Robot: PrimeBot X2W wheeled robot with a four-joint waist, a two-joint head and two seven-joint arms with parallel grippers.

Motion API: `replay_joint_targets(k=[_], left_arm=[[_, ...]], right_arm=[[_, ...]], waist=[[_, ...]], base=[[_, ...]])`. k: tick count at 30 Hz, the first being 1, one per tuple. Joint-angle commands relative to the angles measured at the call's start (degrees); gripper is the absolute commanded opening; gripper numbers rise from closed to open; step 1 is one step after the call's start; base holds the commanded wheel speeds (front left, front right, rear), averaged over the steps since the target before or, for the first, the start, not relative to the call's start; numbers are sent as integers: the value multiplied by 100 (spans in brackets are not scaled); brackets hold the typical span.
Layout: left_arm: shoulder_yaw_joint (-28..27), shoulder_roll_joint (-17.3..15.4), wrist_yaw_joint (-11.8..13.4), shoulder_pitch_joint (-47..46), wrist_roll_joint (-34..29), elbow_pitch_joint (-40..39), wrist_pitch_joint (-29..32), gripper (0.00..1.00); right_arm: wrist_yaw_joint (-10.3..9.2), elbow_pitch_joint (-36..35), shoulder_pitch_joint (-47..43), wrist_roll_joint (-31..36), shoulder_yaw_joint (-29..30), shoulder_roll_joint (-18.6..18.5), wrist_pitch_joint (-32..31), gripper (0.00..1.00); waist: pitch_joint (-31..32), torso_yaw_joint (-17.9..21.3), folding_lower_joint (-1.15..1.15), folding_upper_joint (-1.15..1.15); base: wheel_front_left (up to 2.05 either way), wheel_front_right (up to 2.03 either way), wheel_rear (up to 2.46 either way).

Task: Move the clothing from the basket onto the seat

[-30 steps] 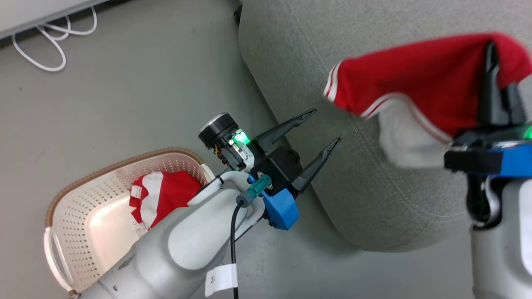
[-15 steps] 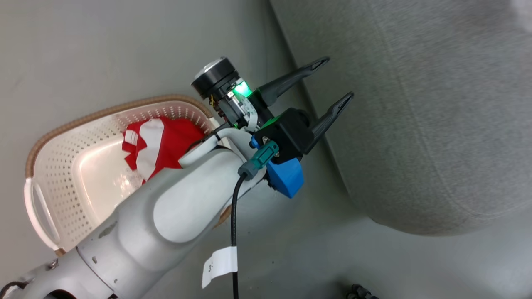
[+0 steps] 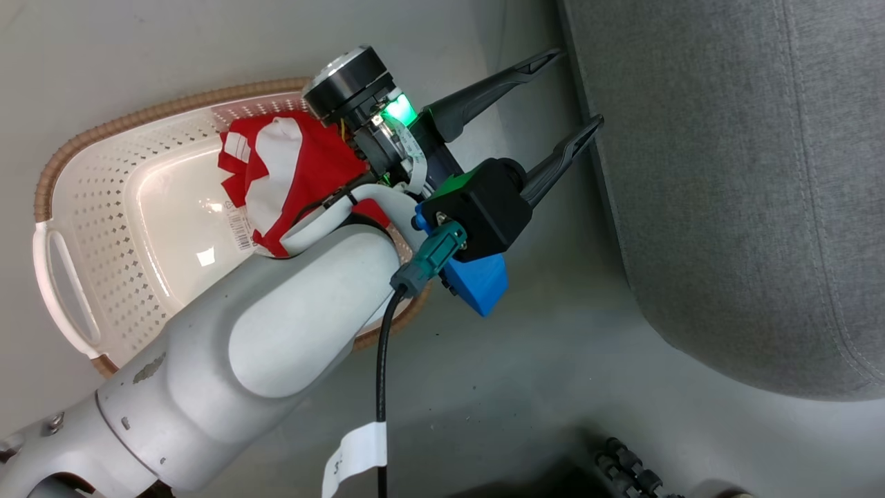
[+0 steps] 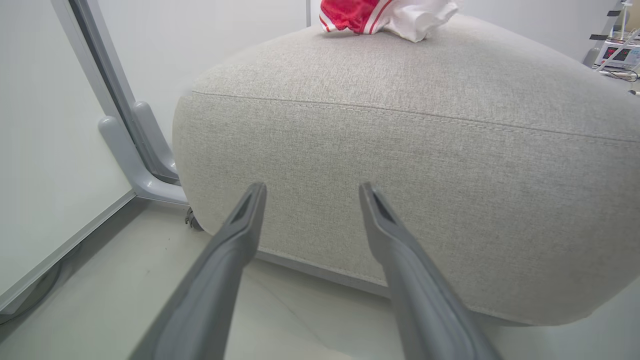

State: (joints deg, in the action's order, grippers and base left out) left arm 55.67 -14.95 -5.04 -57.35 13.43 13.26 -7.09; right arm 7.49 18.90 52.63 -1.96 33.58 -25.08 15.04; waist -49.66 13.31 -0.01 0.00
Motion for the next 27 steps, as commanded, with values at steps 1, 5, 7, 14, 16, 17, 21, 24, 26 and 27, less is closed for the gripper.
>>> replay_joint_targets(k=[1, 5, 7, 14, 16, 17, 21, 24, 26, 27], left_arm=[[-10, -24, 30, -69, -24, -31, 15, 100], [31, -16, 49, -35, -6, -69, 21, 100], [45, -20, 44, -29, 14, -72, 10, 100], [77, -11, 51, -17, 70, 4, -64, 100], [92, 7, 70, 9, 87, 32, -86, 100], [103, 22, 76, 28, 99, 49, -112, 100], [130, 105, 94, 90, 147, 153, -251, 100], [159, 197, 109, 176, 195, 260, -366, 100], [157, 233, 135, 223, 228, 333, -441, 100], [145, 252, 148, 256, 257, 374, -489, 100]], right_arm=[[1, 69, -42, 33, 6, 66, 22, 0], [1, 410, -188, 62, 48, 284, 22, 0], [1, 668, -226, 35, 24, 348, 22, 0], [1, 1253, -403, 60, -66, 588, 22, 0], [0, 1249, -456, 37, -4, 611, 23, 18], [1, 1230, -509, 28, 32, 636, 23, 80], [1, 1072, -814, -48, 30, 700, 22, 100], [1, 783, -1251, -164, 68, 763, 22, 100], [1, 587, -1562, -217, 70, 818, 23, 100], [1, 483, -1725, -223, 53, 845, 23, 100]], waist=[[-23, -12, 1, 0], [-27, -40, 1, 0], [-27, -50, 1, 0], [37, -93, 1, 0], [85, -99, 1, 0], [124, -107, 1, 0], [306, -152, 1, 0], [474, -181, 1, 0], [593, -194, 1, 0], [667, -198, 1, 0]], base=[[0, 0, 0], [0, 0, 0], [0, 0, 0], [0, 0, 0], [0, 0, 0], [0, 0, 0], [0, 0, 0], [0, 0, 0], [0, 0, 0], [0, 0, 0]])
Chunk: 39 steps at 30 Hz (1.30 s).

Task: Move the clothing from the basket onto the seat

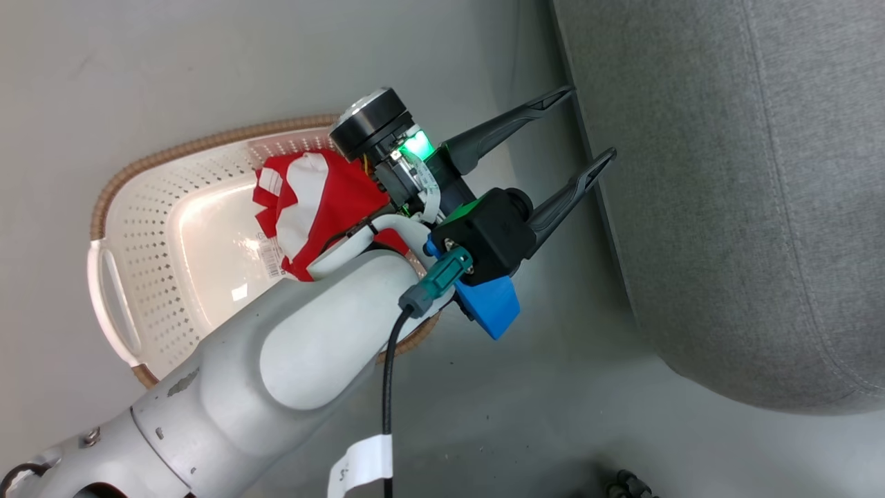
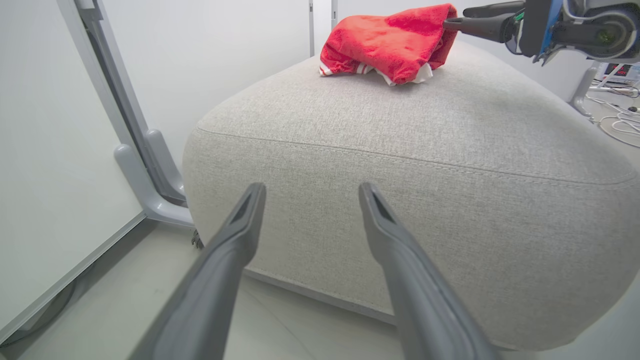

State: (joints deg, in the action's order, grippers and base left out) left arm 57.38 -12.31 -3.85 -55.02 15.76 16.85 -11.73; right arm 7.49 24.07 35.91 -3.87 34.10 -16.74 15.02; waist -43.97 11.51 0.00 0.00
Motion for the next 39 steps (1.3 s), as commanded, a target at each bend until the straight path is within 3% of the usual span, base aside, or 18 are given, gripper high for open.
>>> replay_joint_targets(k=[1, 8, 16, 27, 39], left_arm=[[-38, 3, 47, 58, 45, 53, -65, 100], [-242, 54, 188, 275, 217, 282, -274, 100], [-828, 29, 454, 766, 424, 277, -351, 100], [-2340, 29, 700, 2032, 361, -97, -353, 100], [-3696, 296, 479, 3415, -85, -177, -348, 100]], right_arm=[[1, -139, -185, -38, -17, 49, 24, 100], [1, -1124, -890, 43, -311, 401, 23, 100], [1, -1951, -1286, 265, -1461, 693, 23, 100], [1, -2075, -1510, 265, -2910, 654, 23, 100], [1, -1850, -2073, 84, -3423, 831, 23, 100]], waist=[[160, -19, 0, 0], [623, -61, 0, 0], [1340, -191, 0, 0], [2393, -631, 0, 0], [3372, -1085, 0, 0]], base=[[0, 0, 0], [0, 0, 0], [0, 0, 0], [0, 0, 0], [0, 0, 0]])
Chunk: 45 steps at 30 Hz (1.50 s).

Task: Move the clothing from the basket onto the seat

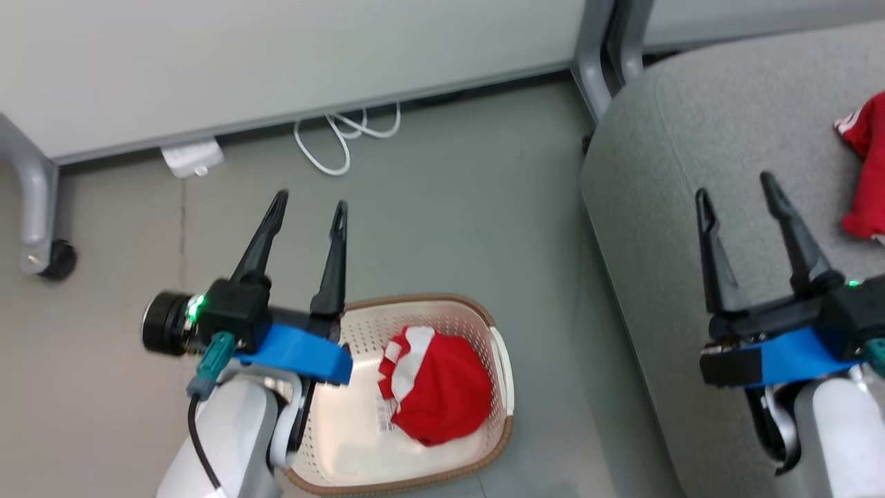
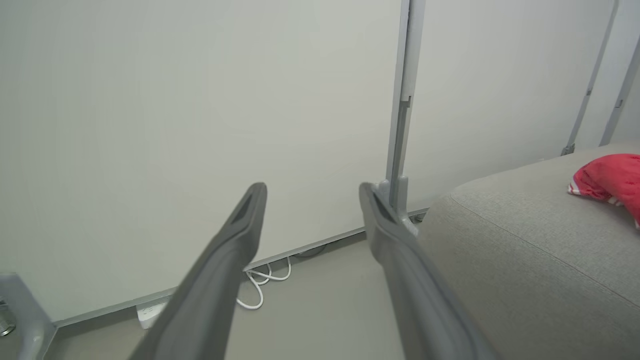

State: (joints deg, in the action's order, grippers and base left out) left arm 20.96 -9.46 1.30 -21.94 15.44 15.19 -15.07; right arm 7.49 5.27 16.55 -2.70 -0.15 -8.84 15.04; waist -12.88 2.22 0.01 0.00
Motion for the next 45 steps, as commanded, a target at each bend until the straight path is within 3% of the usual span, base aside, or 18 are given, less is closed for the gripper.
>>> replay_joint_targets(k=[1, 17, 45], left_arm=[[-146, 33, -67, 215, -91, -37, -14, 100], [-1229, 401, -507, 1542, -549, -103, -15, 100], [-1823, 641, -793, 1896, -895, -91, -15, 100]], right_arm=[[1, 44, -209, -54, -14, 69, 22, 100], [1, 350, -1126, -194, 148, 423, 22, 100], [1, 487, -1501, -204, 348, 588, 22, 100]], waist=[[341, -175, -1, 0], [1131, -219, -1, 0], [1405, -254, -1, 0]], base=[[0, 0, 0], [0, 0, 0], [0, 0, 0]])
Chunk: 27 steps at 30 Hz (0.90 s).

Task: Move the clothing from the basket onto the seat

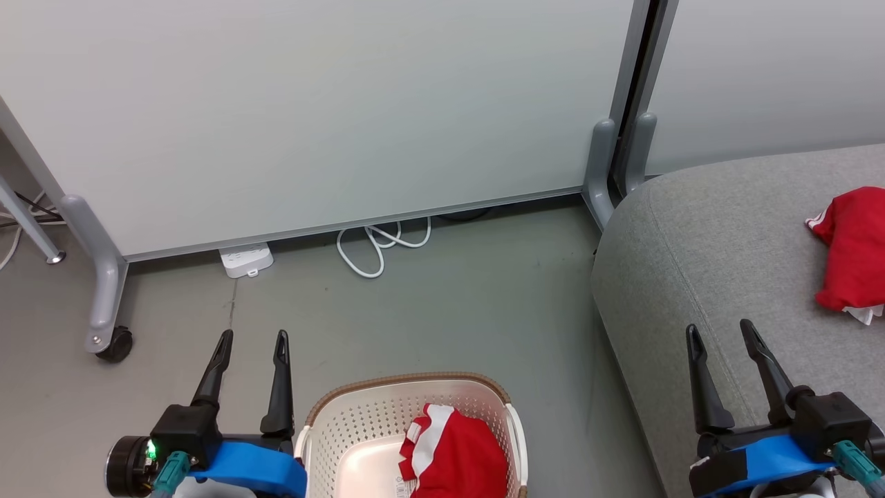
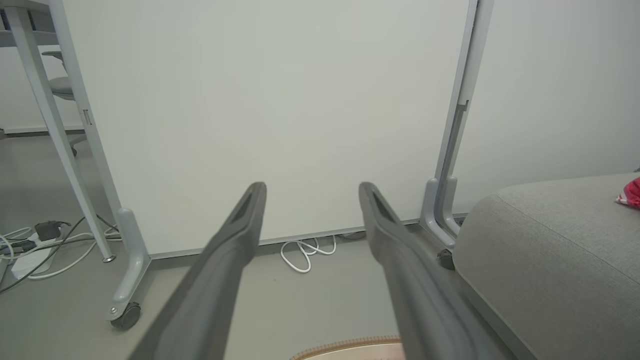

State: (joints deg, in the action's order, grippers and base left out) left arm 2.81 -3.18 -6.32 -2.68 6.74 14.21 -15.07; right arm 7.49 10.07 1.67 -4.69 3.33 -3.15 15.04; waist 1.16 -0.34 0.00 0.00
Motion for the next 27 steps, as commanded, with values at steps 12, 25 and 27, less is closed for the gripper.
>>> replay_joint_targets(k=[12, 25, 27], left_arm=[[211, -59, -121, -426, 29, 453, -15, 100], [1653, -551, -119, -1807, 471, 1860, -16, 100], [1845, -610, -119, -2037, 588, 2064, -15, 100]], right_arm=[[1, -1, 228, 5, -184, 22, 22, 100], [1, -234, 1004, 40, -380, -48, 22, 100], [1, -276, 1181, 43, -422, -51, 22, 100]], waist=[[-197, 269, 0, 0], [-1382, 699, 0, 0], [-1631, 774, 0, 0]], base=[[0, 0, 0], [0, 0, 0], [0, 0, 0]])
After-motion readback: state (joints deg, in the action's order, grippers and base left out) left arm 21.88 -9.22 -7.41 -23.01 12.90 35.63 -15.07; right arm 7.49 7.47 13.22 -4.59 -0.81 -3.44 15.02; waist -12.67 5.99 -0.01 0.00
